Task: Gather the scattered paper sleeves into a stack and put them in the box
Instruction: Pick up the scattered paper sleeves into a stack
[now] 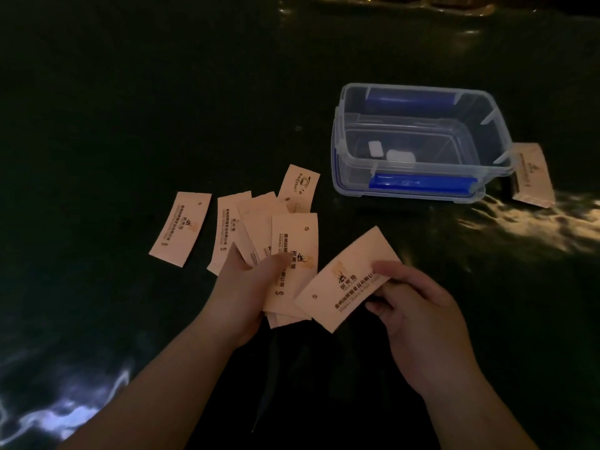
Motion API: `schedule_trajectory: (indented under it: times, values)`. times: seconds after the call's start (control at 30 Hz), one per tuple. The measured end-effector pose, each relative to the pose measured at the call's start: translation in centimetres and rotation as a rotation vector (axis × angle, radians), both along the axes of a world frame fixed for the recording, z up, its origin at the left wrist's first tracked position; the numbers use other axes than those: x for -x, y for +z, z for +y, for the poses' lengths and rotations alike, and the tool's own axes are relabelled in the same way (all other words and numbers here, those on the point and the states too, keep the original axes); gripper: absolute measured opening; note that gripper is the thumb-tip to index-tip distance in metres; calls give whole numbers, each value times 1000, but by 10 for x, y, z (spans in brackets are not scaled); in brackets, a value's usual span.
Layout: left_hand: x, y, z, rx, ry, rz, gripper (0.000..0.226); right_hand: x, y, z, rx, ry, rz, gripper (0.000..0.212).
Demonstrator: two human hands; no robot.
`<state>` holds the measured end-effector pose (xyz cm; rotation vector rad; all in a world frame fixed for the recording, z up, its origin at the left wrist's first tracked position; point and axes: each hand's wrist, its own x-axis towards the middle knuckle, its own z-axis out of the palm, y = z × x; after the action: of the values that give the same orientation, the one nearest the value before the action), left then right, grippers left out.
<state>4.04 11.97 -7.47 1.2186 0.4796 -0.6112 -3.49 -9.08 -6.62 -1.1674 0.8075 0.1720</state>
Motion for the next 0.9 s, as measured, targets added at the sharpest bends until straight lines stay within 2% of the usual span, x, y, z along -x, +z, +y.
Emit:
schedule_trajectory:
  times: [0.1, 0.17, 0.23, 0.3, 0.37, 0.47, 0.53, 0.73, 0.9]
  values:
    - [3, -2, 1, 24, -12, -3, 55, -1, 7, 0, 65, 14, 2, 28]
    - [6, -2, 1, 24, -14, -9, 56, -5, 15, 0, 12, -41, -7, 53]
    - [8, -1, 2, 22, -1, -5, 59, -9, 19, -2, -150, -122, -12, 82]
    - [9, -1, 2, 28, 10, -4, 62, -11, 19, -1, -220, -164, -21, 92]
    - [11, -3, 2, 37, 14, -12, 66, -12, 17, 2, -193, -215, -26, 78]
    - [14, -7, 2, 56, 19, -27, 64, -8, 12, 8, -162, -319, 12, 38]
    - [16, -9, 1, 91, 48, -18, 61, -5, 7, 12, -146, -299, 41, 21]
    - [24, -13, 0, 184, 106, 3, 69, -1, -1, 43, 29, -44, 215, 13]
    - [26, -19, 17, 57, 50, -32, 73, -7, -4, 68, 177, 210, 264, 12]
